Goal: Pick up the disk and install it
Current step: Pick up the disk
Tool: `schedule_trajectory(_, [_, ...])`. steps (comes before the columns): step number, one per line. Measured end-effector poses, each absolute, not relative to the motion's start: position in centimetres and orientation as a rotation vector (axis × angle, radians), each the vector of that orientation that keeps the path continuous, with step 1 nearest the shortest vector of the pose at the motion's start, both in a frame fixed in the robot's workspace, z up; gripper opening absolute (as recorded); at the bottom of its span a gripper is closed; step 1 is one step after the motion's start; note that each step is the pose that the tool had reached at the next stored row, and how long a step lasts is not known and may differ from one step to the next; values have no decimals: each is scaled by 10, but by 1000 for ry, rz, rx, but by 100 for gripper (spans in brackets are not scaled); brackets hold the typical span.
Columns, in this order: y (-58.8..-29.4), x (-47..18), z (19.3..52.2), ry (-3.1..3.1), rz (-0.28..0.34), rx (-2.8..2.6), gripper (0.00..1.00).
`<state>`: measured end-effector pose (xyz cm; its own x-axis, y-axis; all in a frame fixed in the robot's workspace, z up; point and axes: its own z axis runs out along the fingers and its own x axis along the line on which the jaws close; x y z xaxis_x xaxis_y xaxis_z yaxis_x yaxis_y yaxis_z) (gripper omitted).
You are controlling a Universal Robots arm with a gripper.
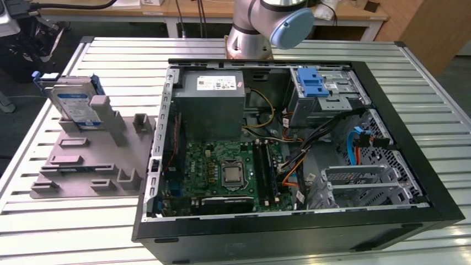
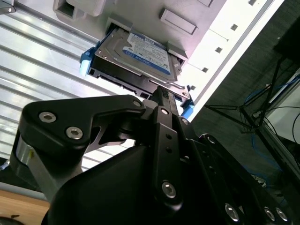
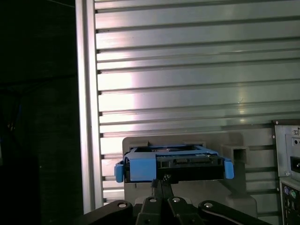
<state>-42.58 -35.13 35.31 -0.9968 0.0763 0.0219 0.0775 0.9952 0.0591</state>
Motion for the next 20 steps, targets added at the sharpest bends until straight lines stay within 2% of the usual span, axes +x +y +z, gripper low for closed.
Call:
schedule_trajectory(12, [-351,-426,353,-3118,-92,-120,11])
schedule_trajectory(20, [-351,-426,353,-3120,-66,-120,11])
